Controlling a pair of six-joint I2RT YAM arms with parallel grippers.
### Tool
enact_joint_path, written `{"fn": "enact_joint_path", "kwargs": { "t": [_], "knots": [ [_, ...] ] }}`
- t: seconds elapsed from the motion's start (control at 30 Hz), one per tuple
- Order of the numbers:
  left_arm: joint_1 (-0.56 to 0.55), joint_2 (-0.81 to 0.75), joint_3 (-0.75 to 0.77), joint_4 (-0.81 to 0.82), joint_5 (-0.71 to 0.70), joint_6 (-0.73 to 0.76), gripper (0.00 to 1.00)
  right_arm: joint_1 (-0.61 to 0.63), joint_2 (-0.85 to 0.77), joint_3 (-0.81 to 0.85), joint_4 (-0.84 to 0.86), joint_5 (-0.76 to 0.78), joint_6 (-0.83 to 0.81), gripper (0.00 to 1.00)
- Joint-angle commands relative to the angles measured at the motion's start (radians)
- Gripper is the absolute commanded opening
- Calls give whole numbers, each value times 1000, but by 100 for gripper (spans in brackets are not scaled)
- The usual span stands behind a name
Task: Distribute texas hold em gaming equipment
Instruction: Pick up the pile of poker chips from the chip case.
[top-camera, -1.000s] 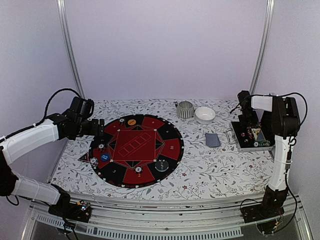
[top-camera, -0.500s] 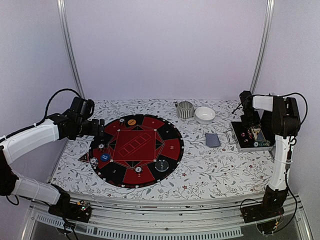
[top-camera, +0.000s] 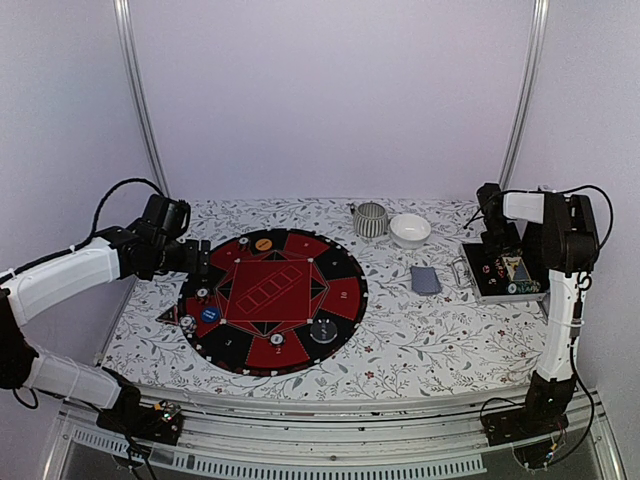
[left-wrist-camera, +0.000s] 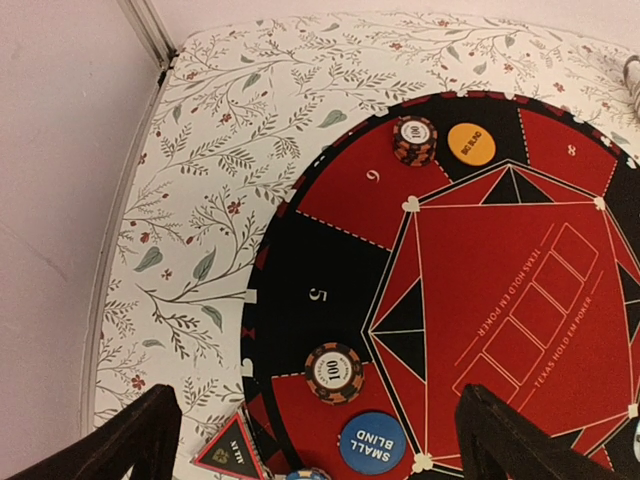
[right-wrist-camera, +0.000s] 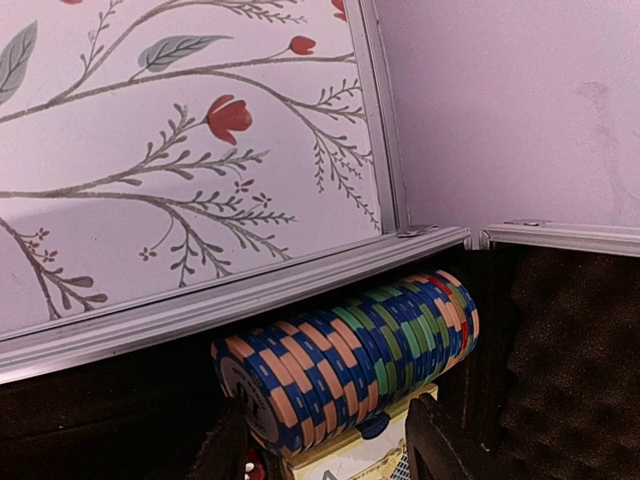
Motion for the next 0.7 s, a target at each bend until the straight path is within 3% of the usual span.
{"fn": "enact_joint_path", "kwargs": {
  "t": [0.0,0.3,0.67],
  "knots": [
    [13,9,-1,7,16,10,98,13,22,29,-12,27,-21,55],
    [13,11,-7,7,18,16,98,26,27,40,7,28,-52,47],
    [13,18,-7,7,26,19,98,26,25,41,2,-86,-38,42]
  ]
}}
